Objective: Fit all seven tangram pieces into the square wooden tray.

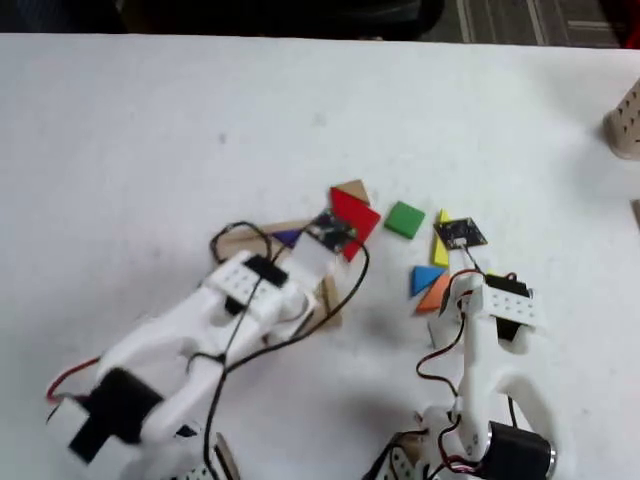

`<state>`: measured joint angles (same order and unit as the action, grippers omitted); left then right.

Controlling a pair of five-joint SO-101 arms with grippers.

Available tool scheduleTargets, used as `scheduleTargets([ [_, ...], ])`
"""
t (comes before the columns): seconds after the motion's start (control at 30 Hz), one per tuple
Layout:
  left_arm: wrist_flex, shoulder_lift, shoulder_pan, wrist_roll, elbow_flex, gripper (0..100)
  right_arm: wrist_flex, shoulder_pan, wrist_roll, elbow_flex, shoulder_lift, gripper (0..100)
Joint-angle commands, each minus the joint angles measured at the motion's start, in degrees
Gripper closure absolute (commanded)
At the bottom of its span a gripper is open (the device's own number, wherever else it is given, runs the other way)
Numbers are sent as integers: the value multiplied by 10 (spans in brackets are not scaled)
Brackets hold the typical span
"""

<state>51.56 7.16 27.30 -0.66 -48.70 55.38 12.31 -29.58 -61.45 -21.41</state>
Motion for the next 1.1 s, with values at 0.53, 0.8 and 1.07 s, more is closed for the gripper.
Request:
scheduleTargets([
  [0.53,-30,283,-204,-3,-89,972,-15,-4,-4,-1,-15,923],
  [0.8,-77,282,-284,48,-85,972,68,-11,-4,67,-17,921],
  [1.07,-78,282,-298,63,-84,850,155,-41,77,197,-13,921],
])
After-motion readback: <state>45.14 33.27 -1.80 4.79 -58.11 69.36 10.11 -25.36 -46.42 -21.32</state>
